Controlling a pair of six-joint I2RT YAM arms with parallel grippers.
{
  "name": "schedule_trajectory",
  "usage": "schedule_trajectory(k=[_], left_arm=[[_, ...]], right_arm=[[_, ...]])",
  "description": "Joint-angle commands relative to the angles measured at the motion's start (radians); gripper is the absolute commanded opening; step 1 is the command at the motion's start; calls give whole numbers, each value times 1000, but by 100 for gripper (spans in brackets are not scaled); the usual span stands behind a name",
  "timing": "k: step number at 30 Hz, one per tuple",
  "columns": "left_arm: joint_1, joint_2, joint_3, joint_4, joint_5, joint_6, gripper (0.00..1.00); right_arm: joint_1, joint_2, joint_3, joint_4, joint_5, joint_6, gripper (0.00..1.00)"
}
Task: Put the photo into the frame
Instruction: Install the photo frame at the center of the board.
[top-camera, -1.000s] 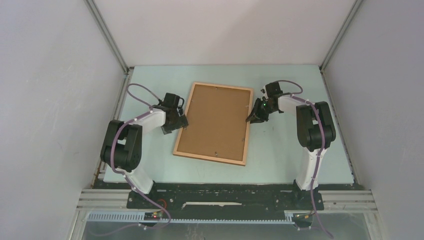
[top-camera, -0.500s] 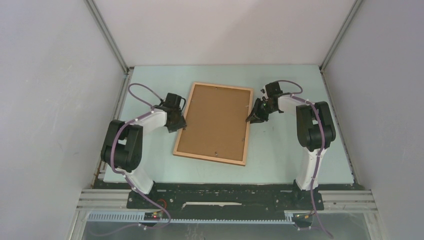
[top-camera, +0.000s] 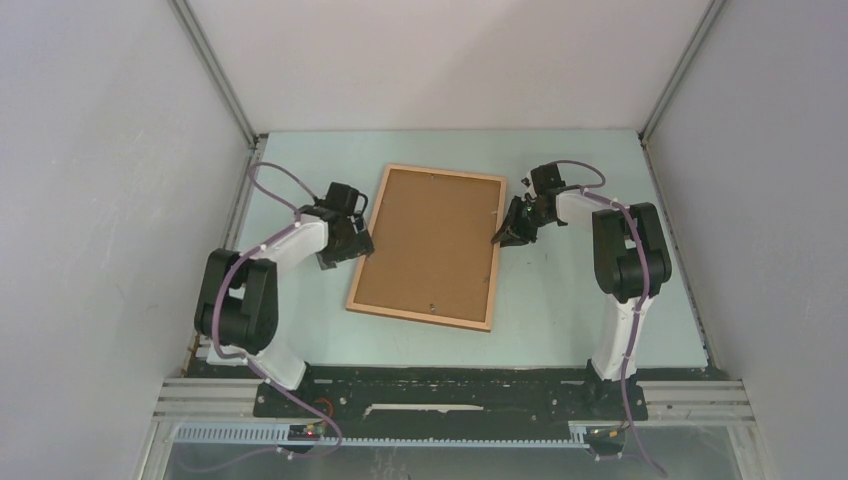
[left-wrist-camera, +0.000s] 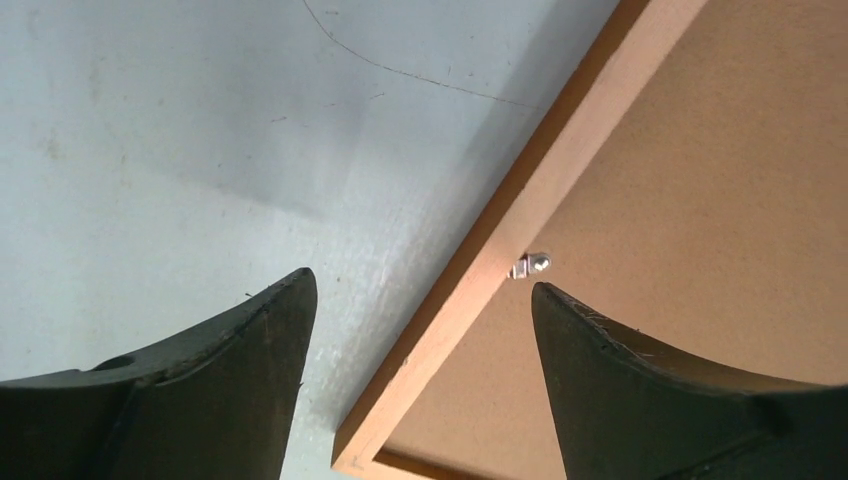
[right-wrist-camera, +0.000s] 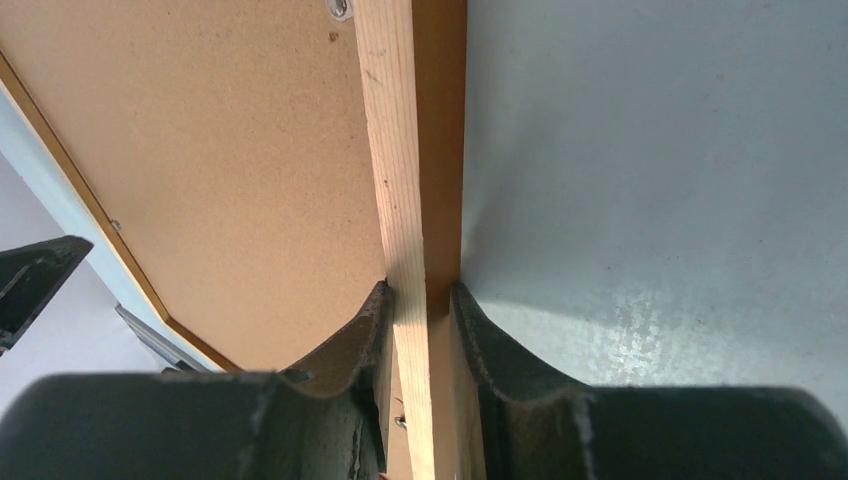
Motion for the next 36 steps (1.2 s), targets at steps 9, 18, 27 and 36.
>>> schedule_trajectory(k=[9,18,27,36], left_arm=[[3,-202,-91,-51,27,22,76],[-2,-71,-62,31,67,-5,77],[-2,-5,-42,97,54,-36,69],[0,23,-30,101,12,-41,66]], right_arm=[[2,19,17,-11,11,-11,14],[-2,20,18,-11,6,-11,14],[-1,22,17,-8,2,-11,14],[-2,24,17,-7,-1,-11,14]])
